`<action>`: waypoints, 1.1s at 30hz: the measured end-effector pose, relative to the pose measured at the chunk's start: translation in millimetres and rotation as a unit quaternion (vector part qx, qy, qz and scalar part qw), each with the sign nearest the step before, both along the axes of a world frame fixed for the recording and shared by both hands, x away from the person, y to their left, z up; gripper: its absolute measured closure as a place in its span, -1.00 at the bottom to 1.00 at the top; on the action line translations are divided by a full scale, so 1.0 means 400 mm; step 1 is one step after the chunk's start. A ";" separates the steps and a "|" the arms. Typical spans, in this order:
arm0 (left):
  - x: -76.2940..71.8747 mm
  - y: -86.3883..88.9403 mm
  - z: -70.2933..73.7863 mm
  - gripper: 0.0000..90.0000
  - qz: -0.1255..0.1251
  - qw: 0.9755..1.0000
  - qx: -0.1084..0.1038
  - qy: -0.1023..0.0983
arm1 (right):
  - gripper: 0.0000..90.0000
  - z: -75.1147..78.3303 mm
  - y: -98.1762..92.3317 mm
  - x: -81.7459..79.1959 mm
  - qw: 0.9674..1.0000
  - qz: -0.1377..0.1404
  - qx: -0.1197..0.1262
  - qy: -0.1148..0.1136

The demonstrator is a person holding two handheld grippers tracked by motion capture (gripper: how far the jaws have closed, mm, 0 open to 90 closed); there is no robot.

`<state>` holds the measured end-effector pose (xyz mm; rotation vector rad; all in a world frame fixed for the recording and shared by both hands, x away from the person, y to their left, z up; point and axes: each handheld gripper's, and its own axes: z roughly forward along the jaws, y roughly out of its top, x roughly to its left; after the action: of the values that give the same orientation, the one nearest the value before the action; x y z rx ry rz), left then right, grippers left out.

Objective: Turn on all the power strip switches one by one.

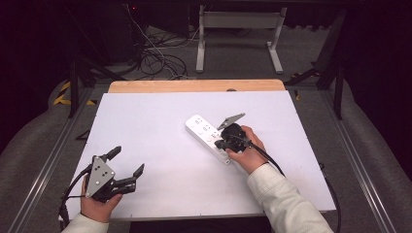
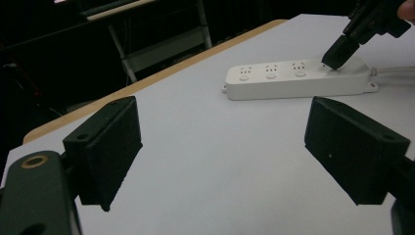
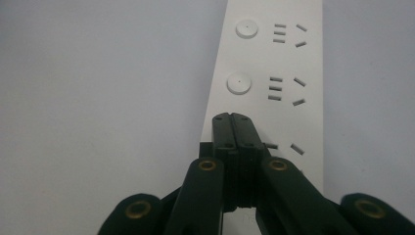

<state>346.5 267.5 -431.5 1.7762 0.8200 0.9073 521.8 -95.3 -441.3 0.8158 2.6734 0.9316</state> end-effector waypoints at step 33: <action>0.000 -0.001 0.000 -0.69 -0.002 1.000 0.001 0.002 | 1.00 -0.013 0.009 -0.003 1.000 0.002 -0.012 -0.007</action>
<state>346.6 267.1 -431.5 1.7812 0.8181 0.9023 520.6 -91.8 -446.5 0.7953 2.6699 0.9022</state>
